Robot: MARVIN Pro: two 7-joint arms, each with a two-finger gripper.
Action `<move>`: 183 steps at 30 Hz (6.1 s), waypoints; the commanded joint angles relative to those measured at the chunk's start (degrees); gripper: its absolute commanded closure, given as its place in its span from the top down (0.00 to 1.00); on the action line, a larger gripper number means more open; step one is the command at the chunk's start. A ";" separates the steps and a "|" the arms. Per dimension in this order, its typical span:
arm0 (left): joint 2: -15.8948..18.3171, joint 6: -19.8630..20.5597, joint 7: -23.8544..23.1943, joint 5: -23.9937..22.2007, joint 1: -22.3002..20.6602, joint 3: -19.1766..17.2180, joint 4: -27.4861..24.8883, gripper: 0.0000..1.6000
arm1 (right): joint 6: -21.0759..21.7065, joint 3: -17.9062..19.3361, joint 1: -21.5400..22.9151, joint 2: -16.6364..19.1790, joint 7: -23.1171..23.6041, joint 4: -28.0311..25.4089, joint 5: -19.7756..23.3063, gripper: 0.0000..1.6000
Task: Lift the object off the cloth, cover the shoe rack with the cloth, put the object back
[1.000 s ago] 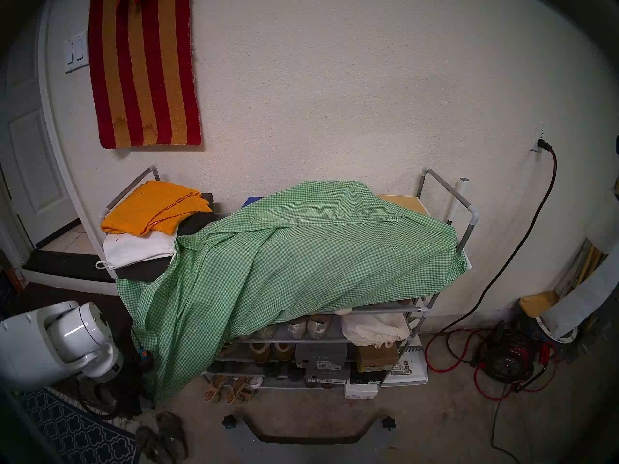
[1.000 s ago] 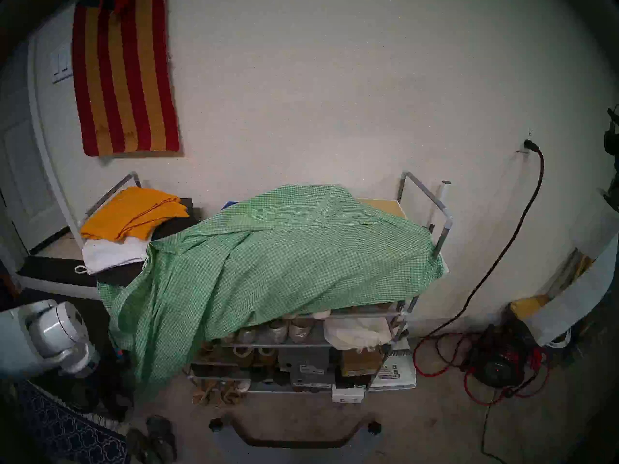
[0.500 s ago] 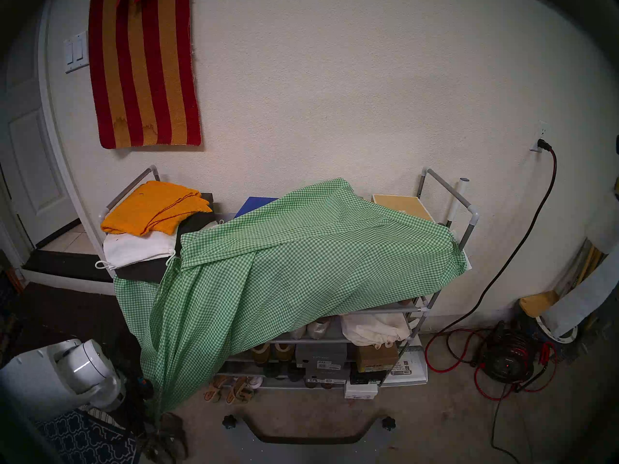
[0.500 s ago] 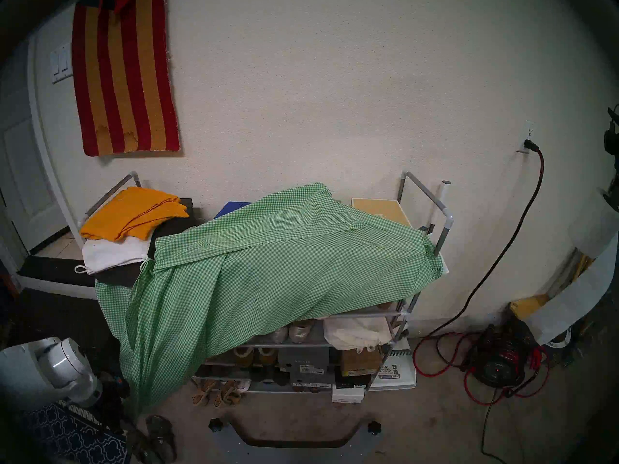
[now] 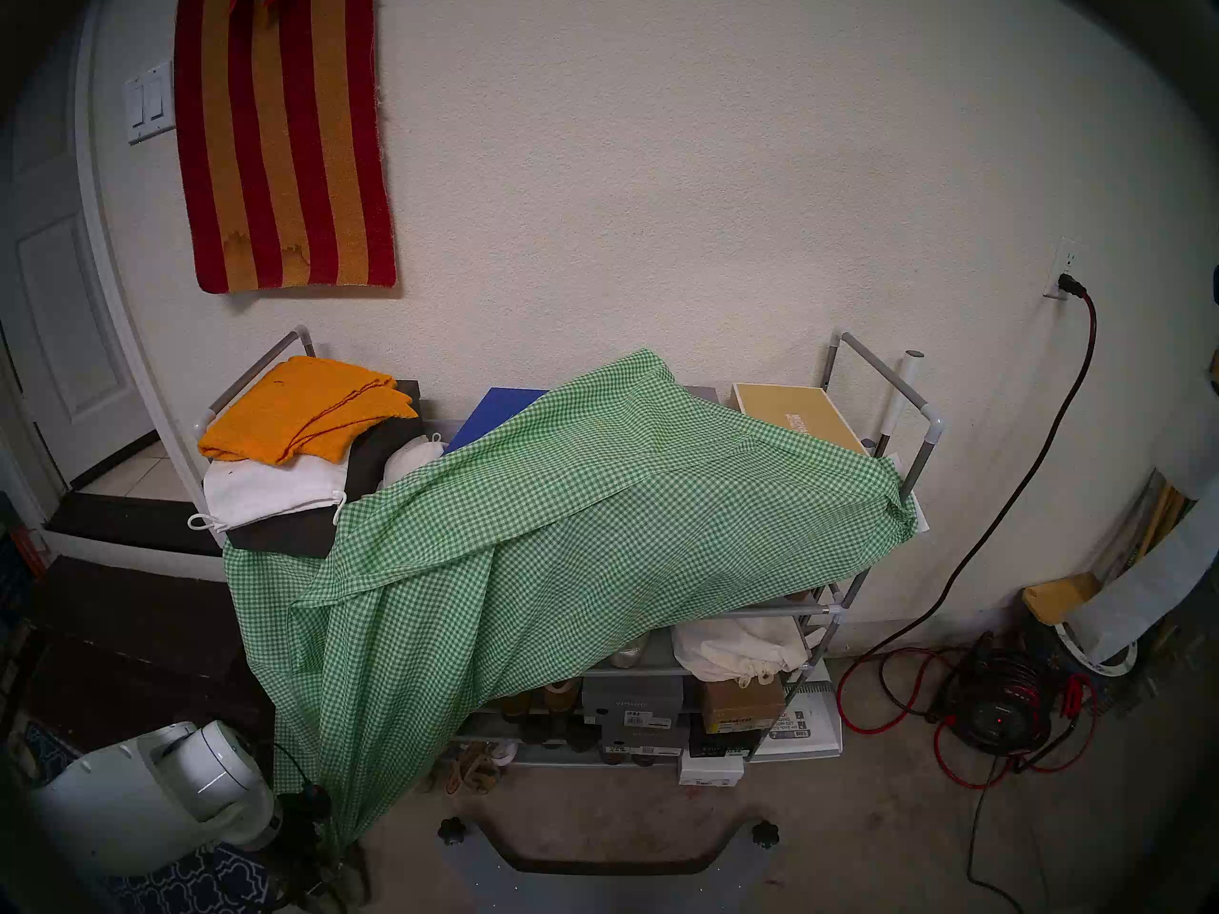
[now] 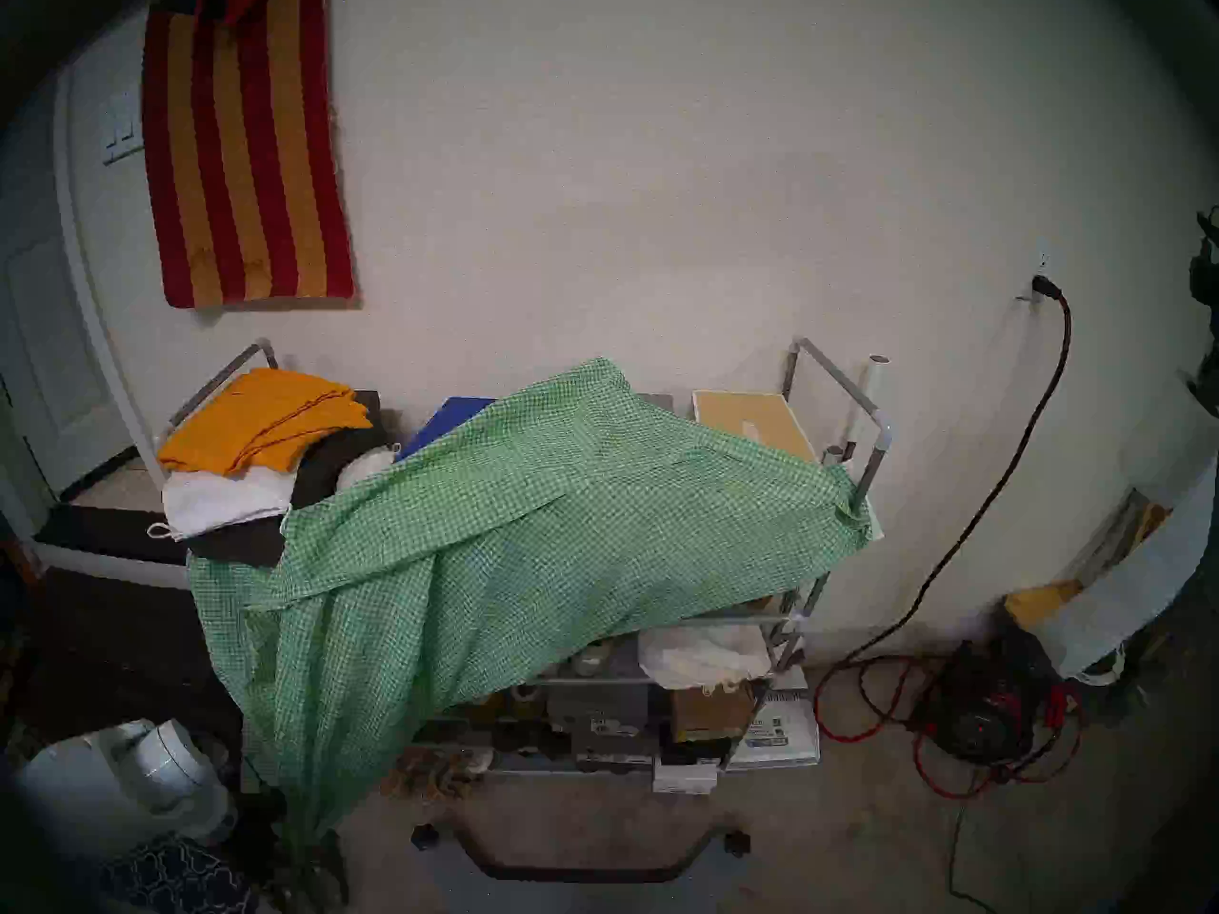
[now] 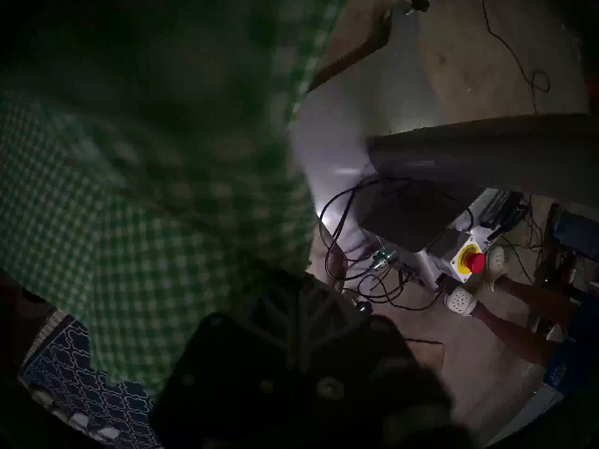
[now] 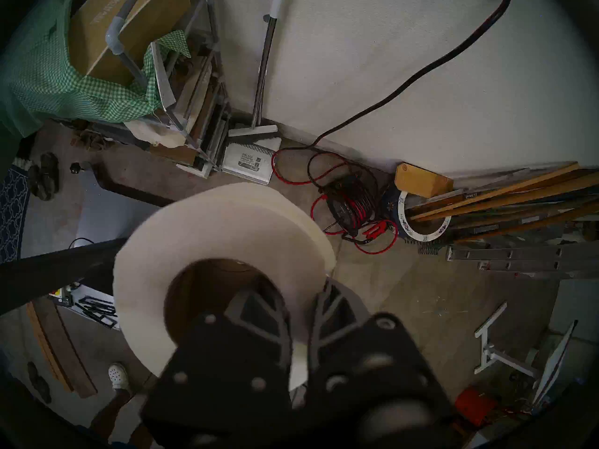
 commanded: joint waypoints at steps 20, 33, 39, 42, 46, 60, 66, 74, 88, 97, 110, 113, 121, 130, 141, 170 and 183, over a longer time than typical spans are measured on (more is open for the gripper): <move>-15.38 3.57 5.58 9.25 -17.68 11.93 24.67 0.00 | -0.09 -0.07 -0.02 -0.21 -0.18 -0.14 0.29 0.00; -20.17 4.17 7.63 12.75 -23.69 15.85 37.44 0.00 | -0.09 -0.15 -0.03 -0.27 -0.32 -0.18 0.48 0.00; -22.13 4.09 8.32 13.96 -25.52 17.36 42.03 0.00 | -0.10 -0.18 -0.03 -0.29 -0.38 -0.21 0.55 0.00; -22.94 4.05 8.61 14.47 -26.52 17.95 44.44 0.00 | -0.10 -0.19 -0.03 -0.31 -0.41 -0.22 0.59 0.00; -23.91 3.86 9.00 15.41 -28.16 18.92 47.74 0.00 | -0.10 -0.22 -0.03 -0.33 -0.45 -0.23 0.64 0.00; -25.86 4.09 6.64 14.86 -38.08 16.01 53.53 1.00 | -0.15 -0.31 -0.05 -0.45 -0.53 -0.31 0.78 0.00; -26.54 4.17 4.07 15.53 -41.88 17.31 58.15 1.00 | -0.22 -0.35 -0.07 -0.52 -0.51 -0.36 0.77 0.00; -25.68 2.91 0.11 15.52 -47.05 17.68 62.85 1.00 | -0.37 -0.41 -0.09 -0.61 -0.45 -0.41 0.75 0.00; -22.67 2.20 9.23 11.22 -57.03 4.40 59.77 1.00 | -0.80 -0.57 -0.14 -0.74 -0.23 -0.43 0.67 0.00; -23.02 5.30 18.77 11.17 -60.72 0.05 68.50 1.00 | -1.03 -0.65 -0.24 -0.82 0.06 -0.35 0.58 0.00; -18.72 1.53 23.22 6.99 -66.86 -6.82 72.81 1.00 | -1.20 -0.73 -0.29 -0.86 0.37 -0.28 0.57 0.00; -17.26 0.83 24.30 6.42 -68.23 -8.08 72.71 1.00 | -1.23 -0.75 -0.30 -0.87 0.42 -0.26 0.57 0.00; -13.90 -2.41 28.49 4.39 -71.22 -12.46 73.48 1.00 | -1.31 -0.78 -0.36 -0.90 0.54 -0.21 0.56 0.00; -10.97 -8.38 34.22 1.35 -75.12 -18.13 72.34 1.00 | -1.38 -0.81 -0.43 -0.94 0.65 -0.16 0.56 0.00; -11.85 -19.73 40.72 -0.40 -74.47 -21.80 67.83 1.00 | -1.45 -0.84 -0.55 -0.99 0.70 -0.07 0.57 0.00; -14.11 -35.21 62.71 -1.57 -56.19 -30.81 44.61 1.00 | -1.56 -0.90 -0.66 -1.06 0.72 -0.01 0.64 0.00; -14.58 -34.75 66.70 -3.10 -47.99 -36.81 33.62 1.00 | -1.61 -0.93 -0.67 -1.08 0.74 -0.03 0.66 0.00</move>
